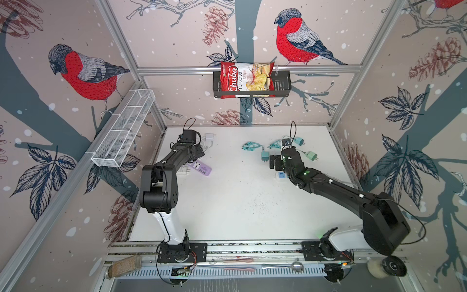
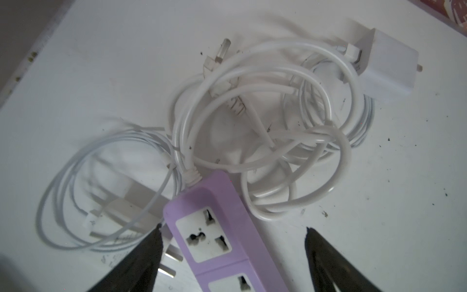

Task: Insert plugs into power strip
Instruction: Pick up the socket from the middle-left of the table.

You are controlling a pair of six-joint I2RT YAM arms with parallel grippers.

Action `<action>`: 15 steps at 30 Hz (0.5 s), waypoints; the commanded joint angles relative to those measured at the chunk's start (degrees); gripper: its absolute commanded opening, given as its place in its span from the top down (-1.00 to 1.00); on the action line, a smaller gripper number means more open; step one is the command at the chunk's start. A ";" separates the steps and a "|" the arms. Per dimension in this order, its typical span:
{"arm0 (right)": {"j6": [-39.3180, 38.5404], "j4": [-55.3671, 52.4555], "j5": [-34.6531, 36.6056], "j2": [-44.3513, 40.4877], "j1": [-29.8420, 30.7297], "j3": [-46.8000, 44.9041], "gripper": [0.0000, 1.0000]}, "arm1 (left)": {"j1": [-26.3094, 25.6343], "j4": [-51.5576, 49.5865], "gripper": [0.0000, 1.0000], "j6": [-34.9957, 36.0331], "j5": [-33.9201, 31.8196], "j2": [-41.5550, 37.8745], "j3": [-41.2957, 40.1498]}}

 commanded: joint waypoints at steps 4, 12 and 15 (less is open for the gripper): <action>1.42 -1.27 -3.98 1.96 0.83 1.60 -0.99 | 0.22 -1.19 -0.68 -3.98 4.56 -0.55 -3.10; 0.42 -0.74 -5.83 3.85 1.11 1.29 -0.99 | 0.71 -0.91 -0.69 -6.69 5.03 -0.78 -4.88; 0.37 -0.46 -6.39 4.06 1.18 1.28 -0.99 | 1.00 -0.30 -0.68 -7.15 5.30 0.36 -4.65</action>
